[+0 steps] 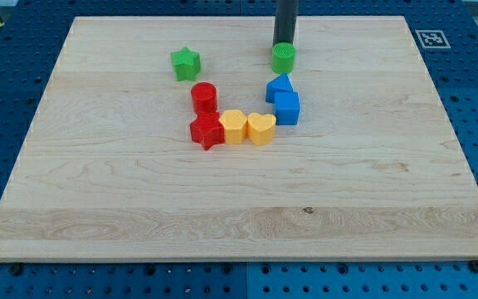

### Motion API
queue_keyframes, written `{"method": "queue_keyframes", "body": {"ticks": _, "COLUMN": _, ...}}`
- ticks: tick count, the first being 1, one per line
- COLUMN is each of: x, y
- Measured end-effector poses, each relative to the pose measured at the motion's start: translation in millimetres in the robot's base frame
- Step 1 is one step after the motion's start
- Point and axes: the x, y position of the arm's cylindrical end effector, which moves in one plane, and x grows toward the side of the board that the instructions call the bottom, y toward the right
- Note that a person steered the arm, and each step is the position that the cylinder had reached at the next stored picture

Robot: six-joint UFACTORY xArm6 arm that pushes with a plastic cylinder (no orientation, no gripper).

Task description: Slide green circle closer to blue triangle

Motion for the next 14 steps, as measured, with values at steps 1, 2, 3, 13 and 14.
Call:
{"method": "queue_keyframes", "body": {"ticks": 1, "x": 9, "y": 0}}
{"method": "queue_keyframes", "body": {"ticks": 2, "x": 9, "y": 8}}
{"method": "queue_keyframes", "body": {"ticks": 3, "x": 14, "y": 36}}
{"method": "queue_keyframes", "body": {"ticks": 13, "x": 56, "y": -35}}
{"method": "queue_keyframes", "body": {"ticks": 14, "x": 43, "y": -33}}
